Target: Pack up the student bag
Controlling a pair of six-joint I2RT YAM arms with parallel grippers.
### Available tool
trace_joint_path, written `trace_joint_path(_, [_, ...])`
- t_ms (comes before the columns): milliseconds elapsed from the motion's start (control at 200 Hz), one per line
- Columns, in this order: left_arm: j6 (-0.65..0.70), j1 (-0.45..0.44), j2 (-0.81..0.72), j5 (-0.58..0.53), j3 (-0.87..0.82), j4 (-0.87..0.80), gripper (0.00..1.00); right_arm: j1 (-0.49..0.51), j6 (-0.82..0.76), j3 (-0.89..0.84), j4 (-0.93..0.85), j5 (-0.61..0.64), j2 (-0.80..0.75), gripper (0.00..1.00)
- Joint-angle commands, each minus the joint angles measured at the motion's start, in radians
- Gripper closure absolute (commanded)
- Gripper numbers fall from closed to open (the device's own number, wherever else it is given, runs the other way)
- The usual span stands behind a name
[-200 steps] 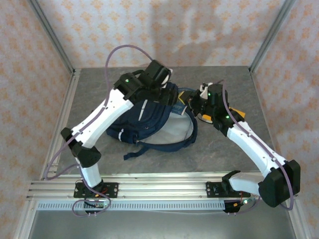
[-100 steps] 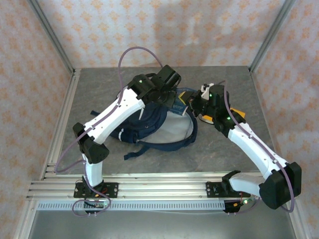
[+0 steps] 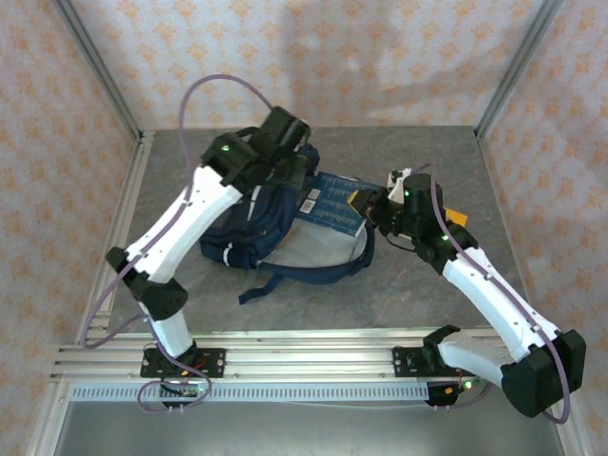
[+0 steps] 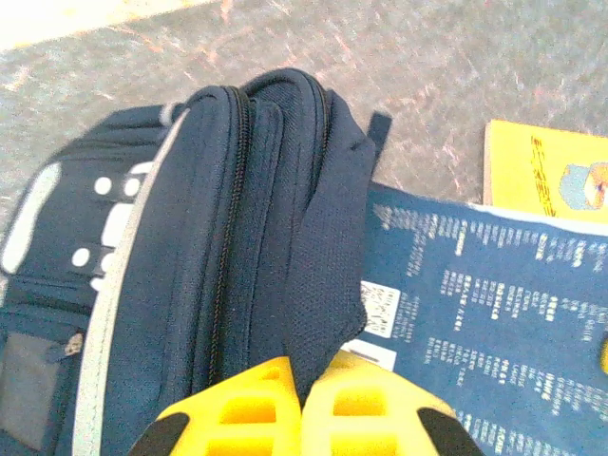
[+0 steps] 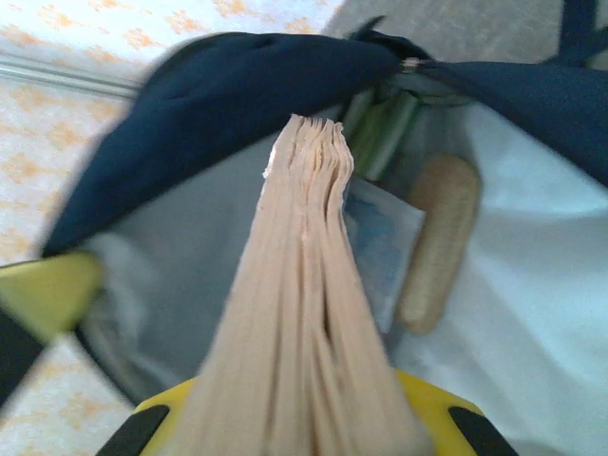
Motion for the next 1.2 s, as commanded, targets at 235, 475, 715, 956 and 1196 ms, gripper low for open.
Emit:
trace_joint_path(235, [0.046,0.065,-0.086,-0.042,0.059,-0.004,1.0,0.007,0.064,0.007,0.209,-0.128,0.071,1.0])
trace_joint_path(475, [0.04,0.068,-0.061,-0.041,0.103,0.001,1.0,0.048,0.144,0.093,0.262,-0.126,0.17,1.0])
trace_joint_path(715, [0.034,0.068,-0.026,-0.039,0.185,0.01,1.0,0.136,0.175,0.185,0.231,-0.058,0.307,1.0])
trace_joint_path(956, [0.039,0.069,0.016,-0.027,0.275,0.021,1.0,0.233,0.07,0.303,0.16,0.068,0.455,1.0])
trace_joint_path(1196, [0.027,0.073,0.043,-0.02,0.297,0.038,1.0,0.325,0.06,0.381,0.356,0.171,0.655,1.0])
